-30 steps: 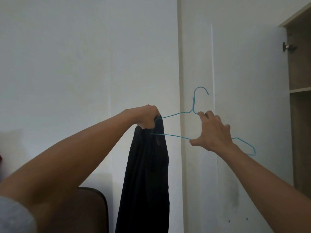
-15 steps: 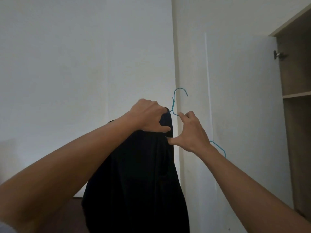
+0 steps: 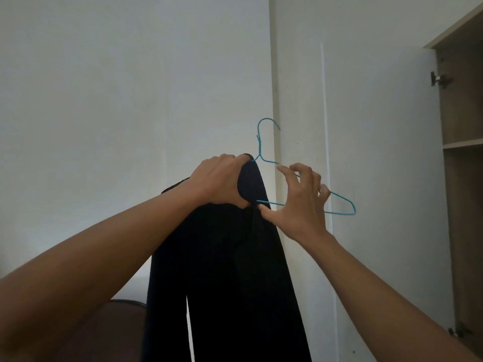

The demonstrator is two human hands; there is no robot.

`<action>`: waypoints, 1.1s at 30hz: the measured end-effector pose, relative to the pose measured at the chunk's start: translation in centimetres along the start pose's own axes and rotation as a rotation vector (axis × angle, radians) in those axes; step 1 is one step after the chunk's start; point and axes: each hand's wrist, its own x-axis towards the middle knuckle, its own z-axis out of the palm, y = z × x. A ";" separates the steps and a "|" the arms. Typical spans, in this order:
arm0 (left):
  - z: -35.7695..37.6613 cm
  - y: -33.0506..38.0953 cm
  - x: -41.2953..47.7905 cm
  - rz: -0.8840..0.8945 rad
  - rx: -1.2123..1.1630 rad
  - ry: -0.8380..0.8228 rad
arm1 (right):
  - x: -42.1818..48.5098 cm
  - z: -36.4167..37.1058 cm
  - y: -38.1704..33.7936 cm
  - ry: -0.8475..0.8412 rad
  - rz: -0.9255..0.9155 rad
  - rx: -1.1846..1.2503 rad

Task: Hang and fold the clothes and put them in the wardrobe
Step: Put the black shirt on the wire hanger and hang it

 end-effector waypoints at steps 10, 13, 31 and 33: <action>-1.1 -0.1 1.8 -0.064 0.011 0.021 | -3.9 2.1 -2.0 -0.056 0.023 0.124; -1.2 -0.7 1.8 -0.099 0.005 0.011 | -3.8 2.1 -1.7 -0.128 0.109 0.226; 1.3 -5.6 -2.8 -0.141 -0.245 -0.105 | 1.8 -3.7 6.3 -0.252 0.628 1.075; 1.5 -6.1 -3.1 -0.138 -0.278 -0.100 | 2.2 -4.6 6.7 -0.386 0.598 1.162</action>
